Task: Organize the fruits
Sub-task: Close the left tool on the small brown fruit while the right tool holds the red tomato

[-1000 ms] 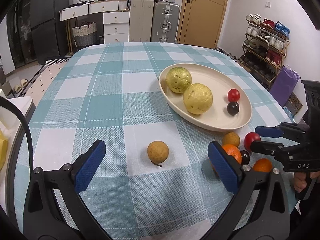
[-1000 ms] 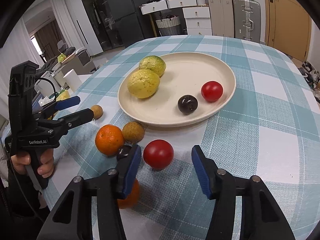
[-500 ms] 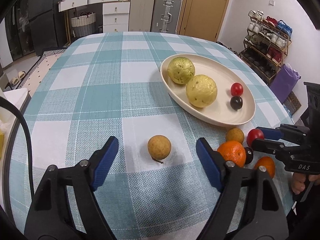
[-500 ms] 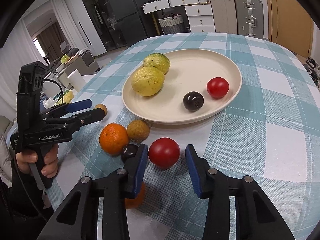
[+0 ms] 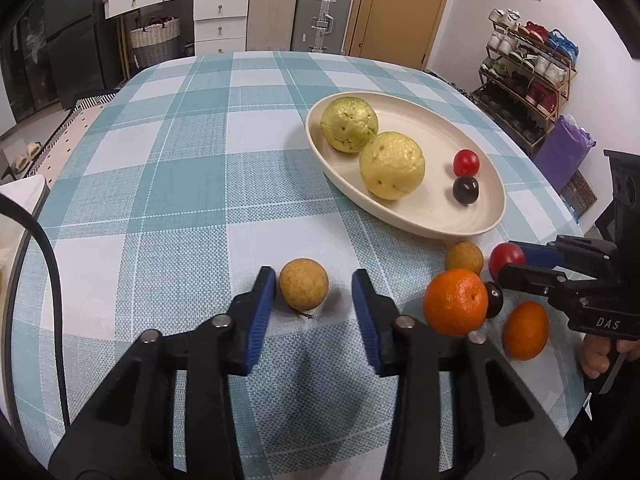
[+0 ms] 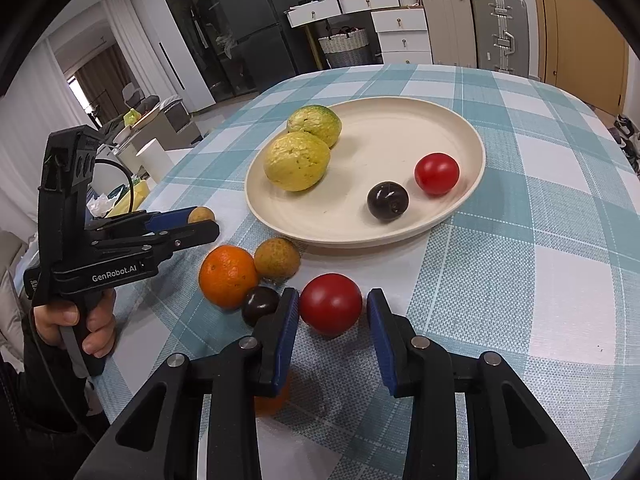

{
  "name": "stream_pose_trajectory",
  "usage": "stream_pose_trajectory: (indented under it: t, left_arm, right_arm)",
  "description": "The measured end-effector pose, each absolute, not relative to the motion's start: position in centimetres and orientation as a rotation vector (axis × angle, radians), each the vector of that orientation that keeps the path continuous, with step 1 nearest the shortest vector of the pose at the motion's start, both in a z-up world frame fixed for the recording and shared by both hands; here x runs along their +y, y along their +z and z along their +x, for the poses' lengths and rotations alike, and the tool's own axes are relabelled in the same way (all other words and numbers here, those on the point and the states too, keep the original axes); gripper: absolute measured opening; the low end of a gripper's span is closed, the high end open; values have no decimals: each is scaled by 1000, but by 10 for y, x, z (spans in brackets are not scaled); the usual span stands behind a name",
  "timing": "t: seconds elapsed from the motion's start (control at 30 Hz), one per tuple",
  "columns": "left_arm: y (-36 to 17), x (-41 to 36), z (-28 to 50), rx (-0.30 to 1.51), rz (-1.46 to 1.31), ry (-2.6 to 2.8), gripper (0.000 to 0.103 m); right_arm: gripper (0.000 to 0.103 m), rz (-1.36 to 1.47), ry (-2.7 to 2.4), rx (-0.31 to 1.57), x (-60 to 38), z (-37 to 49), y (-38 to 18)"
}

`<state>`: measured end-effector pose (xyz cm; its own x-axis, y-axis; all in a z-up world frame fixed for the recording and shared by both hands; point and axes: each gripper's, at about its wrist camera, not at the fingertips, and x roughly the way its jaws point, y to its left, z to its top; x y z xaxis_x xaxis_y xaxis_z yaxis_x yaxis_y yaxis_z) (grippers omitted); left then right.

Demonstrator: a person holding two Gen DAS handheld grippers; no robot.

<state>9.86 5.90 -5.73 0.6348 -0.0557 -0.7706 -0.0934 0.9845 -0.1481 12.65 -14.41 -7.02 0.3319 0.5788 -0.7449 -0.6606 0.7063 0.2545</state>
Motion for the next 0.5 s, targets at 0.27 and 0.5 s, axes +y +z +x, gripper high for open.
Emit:
stream_pose_trajectory:
  t: [0.27, 0.5]
  left_arm:
    - [-57, 55, 96, 887, -164, 2, 21]
    - [-51, 53, 92, 860, -173, -18, 21]
  right_arm:
    - [37, -100, 813, 929, -144, 127, -70]
    - [37, -97, 819, 926, -144, 126, -71]
